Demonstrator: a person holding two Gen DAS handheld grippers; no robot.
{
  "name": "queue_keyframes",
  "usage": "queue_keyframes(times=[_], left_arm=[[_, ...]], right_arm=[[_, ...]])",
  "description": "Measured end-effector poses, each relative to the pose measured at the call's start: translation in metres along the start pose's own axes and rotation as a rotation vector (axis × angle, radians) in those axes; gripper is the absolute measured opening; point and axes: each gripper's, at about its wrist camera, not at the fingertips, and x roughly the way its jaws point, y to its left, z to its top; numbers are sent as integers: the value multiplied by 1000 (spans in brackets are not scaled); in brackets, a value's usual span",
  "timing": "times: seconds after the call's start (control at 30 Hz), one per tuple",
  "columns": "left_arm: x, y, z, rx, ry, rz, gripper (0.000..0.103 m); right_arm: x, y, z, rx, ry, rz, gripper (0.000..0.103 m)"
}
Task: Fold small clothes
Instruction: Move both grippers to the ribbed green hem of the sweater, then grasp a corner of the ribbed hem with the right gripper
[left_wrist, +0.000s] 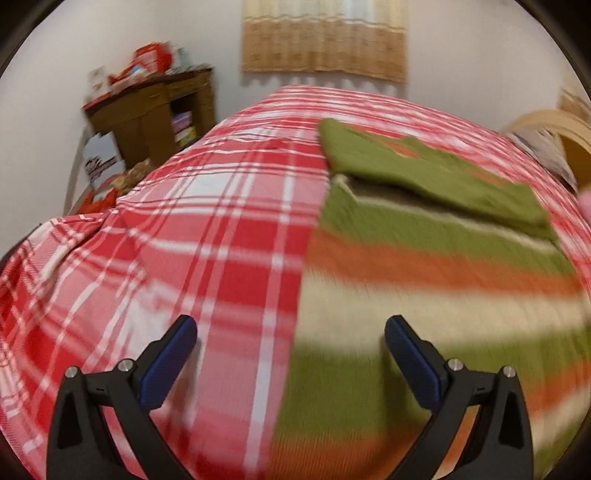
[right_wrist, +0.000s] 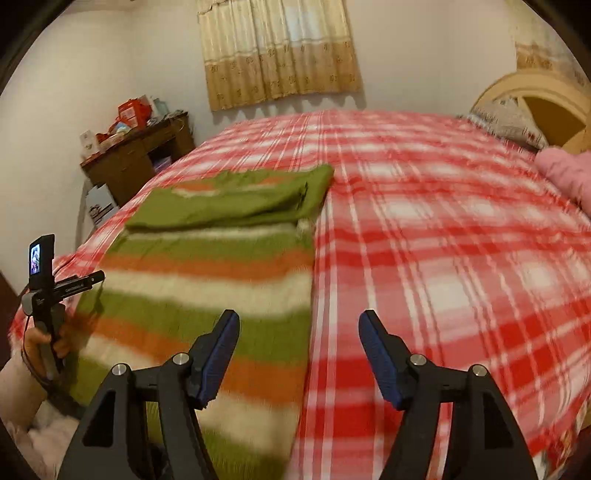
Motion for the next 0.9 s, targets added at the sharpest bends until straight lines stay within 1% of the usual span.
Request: queue_keyframes(times=[0.03,0.1,0.17,0.23,0.33,0.4,0.5,0.57,0.6,0.7,0.77,0.8,0.83,0.9], left_arm=[[-14,1,-10,26,-7,-15,103],[-31,5,-22,37,-9,-58,103],[-45,8,-37,41,16,-131,103],[-53,7,-49,71,42,-164,103],[-64,3,-67,123,48,-167,103],[-64,3,-76,125,66,-175,101],[-59,4,-85,97,118,-206,95],[-55,1,-89,93,148,-215,85],[-53,0,-91,92,157,-217,83],[-55,-1,-95,91,150,-207,82],[-58,-1,-98,95,153,-208,81],[-59,-2,-99,93,154,-209,81],[-60,-2,-100,88,155,-213,81],[-60,0,-102,79,160,-218,81]], right_arm=[[0,-2,-7,5,10,16,68],[3,-1,-20,5,35,57,68],[5,4,-32,-22,59,59,68],[6,8,-43,-37,76,62,68],[7,5,-62,-6,118,63,68],[11,3,-72,26,154,74,68],[13,5,-87,53,206,129,68],[13,12,-95,43,225,173,68],[14,18,-97,26,231,183,67],[24,28,-103,-2,255,172,66],[31,24,-107,26,277,173,60],[34,21,-109,51,290,183,53],[37,17,-111,75,299,193,48],[41,12,-113,116,308,221,47]])
